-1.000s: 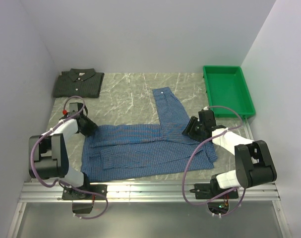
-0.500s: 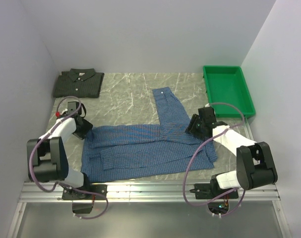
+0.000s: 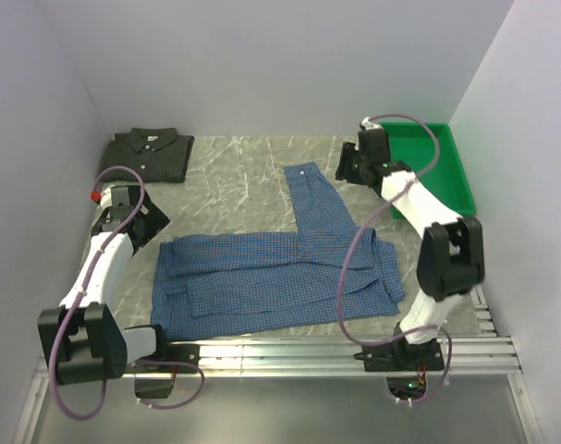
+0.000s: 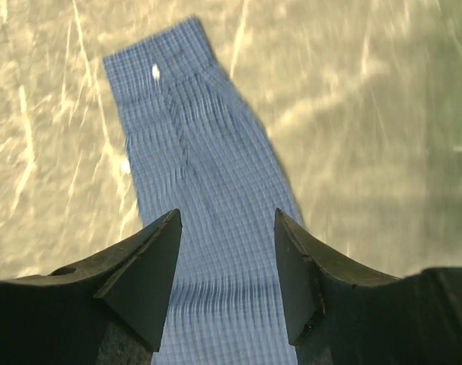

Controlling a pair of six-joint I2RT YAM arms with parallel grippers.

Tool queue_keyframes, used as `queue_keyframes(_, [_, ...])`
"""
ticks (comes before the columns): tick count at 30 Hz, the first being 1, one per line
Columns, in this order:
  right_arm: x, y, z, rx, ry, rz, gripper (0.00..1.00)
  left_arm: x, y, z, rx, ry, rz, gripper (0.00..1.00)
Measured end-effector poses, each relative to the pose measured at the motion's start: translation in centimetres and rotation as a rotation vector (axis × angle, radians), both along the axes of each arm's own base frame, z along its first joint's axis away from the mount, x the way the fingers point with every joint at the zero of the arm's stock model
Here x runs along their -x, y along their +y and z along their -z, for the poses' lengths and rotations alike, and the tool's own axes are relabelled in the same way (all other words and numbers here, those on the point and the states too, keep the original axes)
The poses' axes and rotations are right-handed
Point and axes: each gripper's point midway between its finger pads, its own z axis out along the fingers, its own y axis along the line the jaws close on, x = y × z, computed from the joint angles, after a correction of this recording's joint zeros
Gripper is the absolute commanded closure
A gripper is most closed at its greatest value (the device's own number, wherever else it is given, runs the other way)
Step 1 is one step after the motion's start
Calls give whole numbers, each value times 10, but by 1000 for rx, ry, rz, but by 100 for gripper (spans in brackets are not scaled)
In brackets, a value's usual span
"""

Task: Fold and stack the long sleeve shirts
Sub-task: Fold the shirt

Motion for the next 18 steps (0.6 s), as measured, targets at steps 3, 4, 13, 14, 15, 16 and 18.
queue_keyframes(3, [-21, 5, 14, 38, 33, -35, 41, 1, 1, -12, -30, -47, 29, 1])
queue_keyframes(4, [-29, 6, 21, 50, 50, -46, 40, 3, 1, -12, -36, -55, 38, 1])
queue_keyframes(13, [-50, 10, 96, 121, 251, -84, 36, 3, -2, -15, -41, -79, 85, 1])
queue_keyframes(14, [-52, 11, 103, 124, 267, -85, 36, 3, -3, -15, -40, -80, 88, 1])
queue_keyframes(15, [-52, 11, 110, 127, 287, -84, 36, 3, -3, -15, -40, -81, 89, 1])
queue_keyframes(16, [-52, 11, 116, 129, 306, -83, 36, 3, -3, -15, -39, -81, 90, 1])
queue_keyframes(18, [-49, 11, 127, 131, 341, -78, 36, 3, -4, -14, -37, -79, 92, 1])
